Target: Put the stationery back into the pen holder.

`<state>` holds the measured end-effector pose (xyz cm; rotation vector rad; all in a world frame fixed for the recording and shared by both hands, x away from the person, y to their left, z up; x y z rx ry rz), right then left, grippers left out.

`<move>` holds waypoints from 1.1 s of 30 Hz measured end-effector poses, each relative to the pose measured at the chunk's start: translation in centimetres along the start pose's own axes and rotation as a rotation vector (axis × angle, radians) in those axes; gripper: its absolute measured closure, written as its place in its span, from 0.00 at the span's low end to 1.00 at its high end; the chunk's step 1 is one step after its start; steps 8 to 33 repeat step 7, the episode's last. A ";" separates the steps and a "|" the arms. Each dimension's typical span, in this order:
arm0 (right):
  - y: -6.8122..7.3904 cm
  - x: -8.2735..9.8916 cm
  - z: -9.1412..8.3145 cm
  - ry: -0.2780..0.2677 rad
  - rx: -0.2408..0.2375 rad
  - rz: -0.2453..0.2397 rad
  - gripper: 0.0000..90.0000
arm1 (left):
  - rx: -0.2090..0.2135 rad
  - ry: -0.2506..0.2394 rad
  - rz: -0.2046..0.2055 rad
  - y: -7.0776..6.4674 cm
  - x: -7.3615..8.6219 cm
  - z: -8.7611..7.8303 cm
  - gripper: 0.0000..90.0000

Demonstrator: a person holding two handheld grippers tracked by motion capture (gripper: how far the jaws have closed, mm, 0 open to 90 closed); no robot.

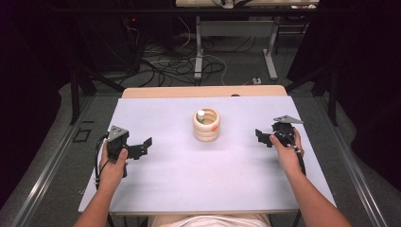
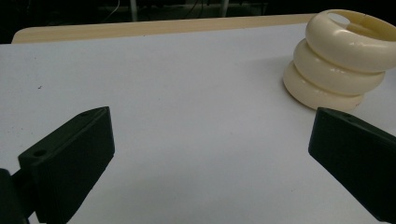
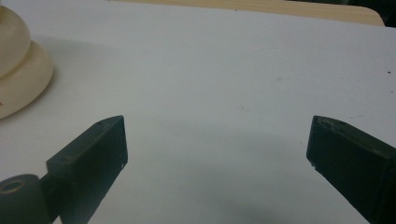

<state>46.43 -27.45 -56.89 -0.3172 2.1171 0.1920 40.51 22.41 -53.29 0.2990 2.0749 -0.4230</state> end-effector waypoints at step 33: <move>-1.0 0.4 0.0 0.013 0.034 0.015 0.05 | 0.001 -0.002 0.001 0.0 0.0 0.1 0.00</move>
Point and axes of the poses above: each handheld gripper's, and its own axes: z roughly forward along the jaws, x roughly out of its underside, y roughly to its left, the point moved 5 cm from there along z, roughly forward along the jaws, and after that the axes turned 3 degrees about -z, right-handed, at the moved point
